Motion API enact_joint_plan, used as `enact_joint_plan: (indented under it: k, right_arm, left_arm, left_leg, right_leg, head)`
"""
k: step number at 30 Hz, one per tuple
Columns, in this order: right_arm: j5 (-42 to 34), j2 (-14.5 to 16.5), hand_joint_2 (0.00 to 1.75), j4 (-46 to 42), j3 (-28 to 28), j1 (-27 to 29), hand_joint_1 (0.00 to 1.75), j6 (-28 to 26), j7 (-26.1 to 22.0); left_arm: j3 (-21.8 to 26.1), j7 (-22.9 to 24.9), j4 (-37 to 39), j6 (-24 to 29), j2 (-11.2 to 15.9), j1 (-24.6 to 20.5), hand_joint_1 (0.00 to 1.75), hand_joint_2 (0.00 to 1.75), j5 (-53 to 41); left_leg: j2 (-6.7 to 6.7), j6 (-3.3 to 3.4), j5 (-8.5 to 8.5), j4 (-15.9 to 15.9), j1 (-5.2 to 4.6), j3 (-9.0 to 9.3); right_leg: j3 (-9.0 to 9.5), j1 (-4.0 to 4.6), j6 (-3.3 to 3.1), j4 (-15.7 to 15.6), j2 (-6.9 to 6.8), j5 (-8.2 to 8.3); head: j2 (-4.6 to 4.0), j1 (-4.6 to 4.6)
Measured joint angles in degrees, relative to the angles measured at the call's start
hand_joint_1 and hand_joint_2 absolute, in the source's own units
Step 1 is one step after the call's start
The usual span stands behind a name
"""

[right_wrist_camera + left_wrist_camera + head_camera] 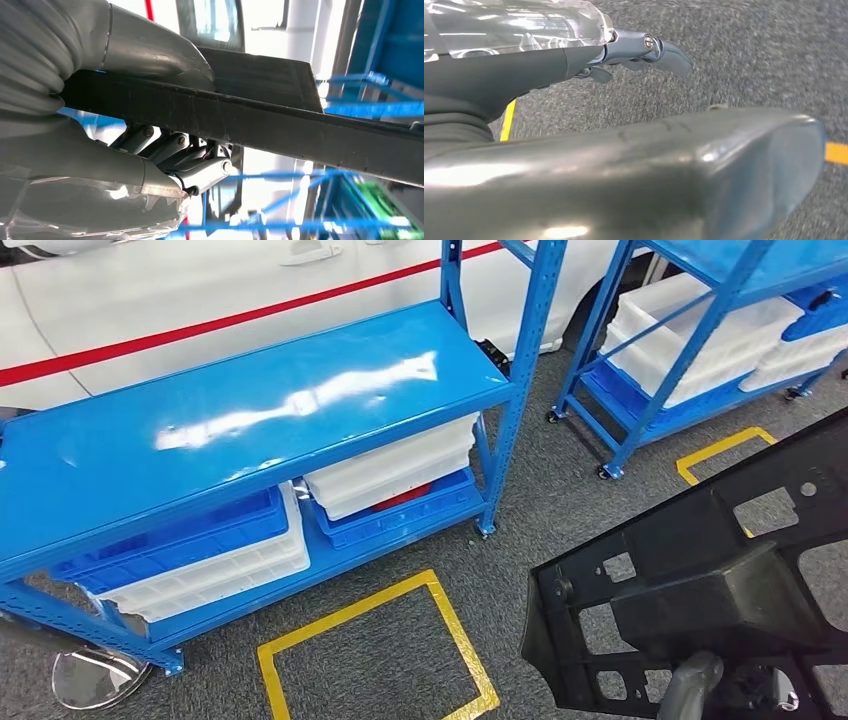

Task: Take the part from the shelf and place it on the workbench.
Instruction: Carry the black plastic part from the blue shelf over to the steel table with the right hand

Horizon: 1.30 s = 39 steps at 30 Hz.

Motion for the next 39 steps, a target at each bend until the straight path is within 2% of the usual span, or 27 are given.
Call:
enact_joint_plan:
  k: [1,2,4,5,6,7,8,10,11,12,13,14,15,17,19,21,23,25,27,28,29,31,33,35,36,37,39]
  right_arm:
    - [0.7,0.1,1.75,0.0,-0.1,0.1,1.75,-0.6,0.0]
    - [1.6,0.2,1.75,0.0,-0.2,0.1,1.75,-1.4,0.0]
    - [3.6,0.4,1.75,0.2,-0.2,0.2,1.75,-3.4,0.0]
    - [4.6,0.4,1.75,0.4,-0.3,0.3,1.75,-4.2,0.0]
    - [5.5,0.5,1.75,0.7,-0.3,0.3,1.75,-4.9,0.0]
    - [6.3,0.5,1.75,1.1,-0.5,0.2,1.75,-5.4,0.0]
    - [7.2,0.6,1.75,1.6,-0.8,0.0,1.75,-5.9,0.3]
    - [9.8,0.7,1.75,2.8,-2.5,-0.9,1.75,-6.7,1.8]
    - [11.4,0.7,1.75,3.4,-3.7,-1.6,1.75,-7.0,3.0]
    - [13.1,0.7,1.75,4.0,-5.2,-2.4,1.75,-7.1,4.4]
    - [14.7,0.6,1.75,4.6,-6.9,-3.2,1.75,-7.1,5.9]
    - [16.2,0.6,1.75,5.2,-8.7,-4.2,1.75,-6.9,7.6]
    - [17.7,0.4,1.75,5.9,-10.6,-5.3,1.75,-6.6,9.3]
    - [21.1,-0.5,1.75,7.5,-14.4,-8.1,1.75,-5.6,13.2]
    - [25.1,-2.0,1.75,9.5,-17.8,-11.5,1.75,-4.8,17.3]
    - [29.6,-4.0,1.75,11.8,-20.8,-15.1,1.75,-4.3,20.9]
    - [34.1,-5.8,1.75,14.6,-23.0,-19.6,1.75,-4.0,23.7]
    - [38.0,-7.3,1.75,17.6,-24.0,-23.9,1.75,-4.1,26.1]
    - [40.6,-8.4,1.75,20.4,-24.2,-26.9,1.75,-4.3,27.6]
    - [41.4,-8.7,1.75,21.5,-24.2,-27.9,1.75,-4.4,28.1]
    - [41.9,-8.8,1.75,22.4,-24.2,-28.8,1.75,-4.6,28.5]
    - [42.8,-9.0,1.75,23.6,-23.8,-30.1,1.75,-4.9,29.2]
    - [43.1,-9.2,1.75,24.4,-23.3,-31.0,1.75,-5.4,29.7]
    - [42.9,-9.4,1.75,24.9,-22.8,-31.2,1.75,-5.7,30.2]
    - [42.8,-9.4,1.75,25.0,-22.7,-31.2,1.75,-5.8,30.4]
    - [42.6,-9.5,1.75,25.1,-22.6,-31.3,1.75,-5.8,30.5]
    - [42.5,-9.6,1.75,25.2,-22.2,-31.5,1.75,-5.8,30.6]
  left_arm:
    - [0.0,-0.1,0.0,-0.2,0.1,0.0,0.0,0.0,-0.2]
    - [0.0,-0.2,-0.1,-0.3,0.2,0.0,0.0,0.0,-0.5]
    - [0.0,0.0,-0.1,-0.6,0.3,-0.1,0.0,0.0,-1.0]
    - [0.0,0.2,-0.1,-0.7,0.4,-0.1,0.0,0.0,-1.4]
    - [0.0,0.4,-0.1,-0.8,0.5,-0.2,0.0,0.0,-1.7]
    - [0.0,0.7,-0.1,-0.9,0.6,-0.1,0.0,0.0,-2.2]
    - [0.0,1.0,-0.1,-0.9,0.7,0.0,0.0,0.0,-2.6]
    - [0.0,1.3,-0.1,-1.2,0.9,0.2,0.0,0.0,-3.3]
    - [-0.1,1.4,-0.1,-1.4,1.0,0.3,0.0,0.0,-3.7]
    - [-0.1,1.5,-0.1,-1.7,1.2,0.4,0.0,0.0,-4.0]
    - [-0.1,1.6,-0.1,-1.9,1.4,0.4,0.0,0.0,-4.4]
    - [-0.2,1.6,-0.1,-2.2,1.5,0.3,0.0,0.0,-4.8]
    - [-0.2,1.6,-0.1,-2.5,1.7,0.4,0.0,0.0,-5.2]
    - [-0.5,1.8,-0.1,-3.2,2.5,0.4,0.0,0.0,-6.3]
    - [-1.1,2.1,-0.1,-4.0,3.1,0.4,0.0,0.0,-7.5]
    - [-1.7,2.4,-0.1,-4.9,3.5,0.2,0.0,0.0,-8.7]
    - [-2.4,2.7,-0.1,-5.9,3.9,-0.1,0.0,0.0,-9.8]
    - [-3.0,3.0,-0.1,-6.8,4.2,-0.1,0.0,0.0,-10.7]
    - [-3.3,3.4,-0.1,-7.2,4.3,-0.2,0.0,0.0,-11.3]
    - [-3.6,3.7,-0.1,-7.2,4.4,-0.2,0.0,0.0,-11.6]
    - [-3.8,4.0,0.0,-7.2,4.4,-0.3,0.0,0.0,-11.9]
    - [-4.3,4.5,0.0,-7.1,4.6,-0.3,0.0,0.0,-12.3]
    - [-4.5,4.9,0.0,-6.8,5.0,-0.4,0.0,0.0,-12.8]
    - [-4.8,5.1,0.1,-6.6,5.2,-0.5,0.0,0.0,-13.2]
    - [-4.9,5.2,0.1,-6.6,5.3,-0.6,0.0,0.0,-13.4]
    - [-5.0,5.3,0.1,-6.5,5.3,-0.7,0.0,0.0,-13.5]
    - [-5.2,5.3,0.1,-6.5,5.3,-0.7,0.0,0.0,-13.7]
  left_leg:
    - [0.51,-0.43,-0.03,1.0,0.05,-0.72]
    - [0.96,-0.89,-0.13,1.8,-0.02,-1.19]
    - [1.92,-1.67,-0.16,2.9,-0.06,-1.42]
    - [2.47,-2.05,-0.02,3.0,0.06,-1.35]
    - [2.17,-2.49,-0.27,3.3,0.35,-1.41]
    - [1.03,-2.93,-1.29,4.2,0.6,-1.8]
    - [-0.68,-3.26,-3.14,6.2,0.78,-2.58]
    - [-3.93,-3.41,-8.05,13.1,0.89,-5.04]
    - [-4.54,-3.26,-9.64,16.4,0.86,-6.13]
    - [-4.79,-2.96,-10.07,18.3,0.8,-6.56]
    - [-4.93,-2.52,-9.33,18.1,0.65,-6.04]
    - [-5.25,-1.9,-7.62,15.7,0.41,-4.52]
    - [-6.15,-1.03,-5.61,11.8,0.08,-2.39]
    - [-8.5,0.52,-3.3,4.7,-0.37,1.43]
    - [-9.43,1.11,-3.01,1.9,-0.65,2.68]
    - [-8.27,1.13,-2.13,0.3,-0.72,3.0]
    - [-6.66,1.2,-1.07,-1.5,-0.43,3.5]
    - [-5.09,1.23,-0.65,-2.1,-0.26,3.5]
    - [-3.62,1.04,-0.75,-1.7,-0.15,3.16]
    - [-2.95,0.83,-0.9,-1.4,-0.02,2.97]
    - [-2.35,0.51,-1.15,-0.9,0.18,2.78]
    - [-1.36,-0.45,-1.98,0.5,0.46,2.33]
    - [-0.65,-1.32,-2.78,1.8,0.34,1.89]
    - [0.06,-1.8,-3.06,2.2,0.22,1.79]
    - [0.17,-2.03,-3.21,2.3,0.31,1.76]
    - [-0.35,-2.27,-3.74,2.8,0.5,1.6]
    - [-2.64,-2.65,-6.73,6.9,0.8,-0.08]
  right_leg:
    - [3.13,-0.04,0.23,-3.9,-1.34,-0.63]
    - [5.59,0.02,-0.15,-7.4,-2.52,-2.11]
    - [7.64,0.53,-1.82,-10.8,-3.36,-4.61]
    - [7.31,0.65,-2.86,-10.9,-2.89,-4.62]
    - [6.94,0.75,-3.55,-10.8,-2.37,-4.27]
    - [6.47,0.86,-4.16,-10.9,-1.77,-3.85]
    - [5.92,0.93,-4.68,-10.9,-1.12,-3.34]
    - [4.72,1.29,-5.33,-10.9,0.36,-2.43]
    - [4.18,1.57,-5.52,-10.8,1.22,-2.02]
    - [3.74,1.88,-5.65,-10.8,2.08,-1.65]
    - [3.42,2.17,-5.73,-10.8,2.94,-1.36]
    - [3.24,2.47,-5.77,-10.8,3.78,-1.12]
    - [3.13,2.62,-5.8,-10.8,4.54,-0.94]
    - [2.81,2.63,-5.54,-10.8,5.91,-0.47]
    - [2.29,2.05,-4.78,-10.9,7.2,0.16]
    - [1.87,1.68,-4.0,-11.1,7.81,0.67]
    - [0.49,1.88,-3.5,-8.9,5.56,-0.78]
    - [-2.6,1.75,-2.95,-2.8,2.75,-4.16]
    - [-5.18,1.19,-2.22,2.5,1.89,-5.74]
    - [-5.18,0.89,-1.84,2.6,1.63,-5.03]
    - [-4.08,0.61,-1.47,0.6,1.22,-3.4]
    - [-0.62,0.46,-0.96,-6.1,-0.6,-0.45]
    - [0.79,0.72,-1.86,-9.4,-1.61,0.13]
    - [0.37,0.96,-3.29,-9.2,-0.76,-0.04]
    - [0.21,0.99,-3.69,-9.2,-0.28,0.03]
    - [0.09,1.01,-4.05,-9.2,0.19,0.15]
    - [-0.16,1.02,-4.62,-9.3,1.2,0.43]
  head:
    - [0.0,0.07]
    - [0.0,-0.01]
    - [0.0,-0.15]
    - [0.0,-0.28]
    - [0.0,-0.28]
    - [0.0,-0.29]
    - [0.0,-0.32]
    - [0.0,-0.34]
    - [0.0,-0.36]
    - [0.0,-0.35]
    - [0.0,-0.35]
    - [0.0,-0.35]
    - [0.0,-0.34]
    - [0.0,-0.09]
    - [0.0,0.08]
    - [0.0,0.01]
    - [0.0,0.14]
    - [0.0,0.29]
    - [0.0,0.31]
    - [0.0,0.31]
    - [0.0,0.32]
    - [0.0,0.36]
    - [0.0,0.37]
    - [0.0,0.32]
    - [0.0,0.3]
    - [0.0,0.3]
    - [0.0,0.28]
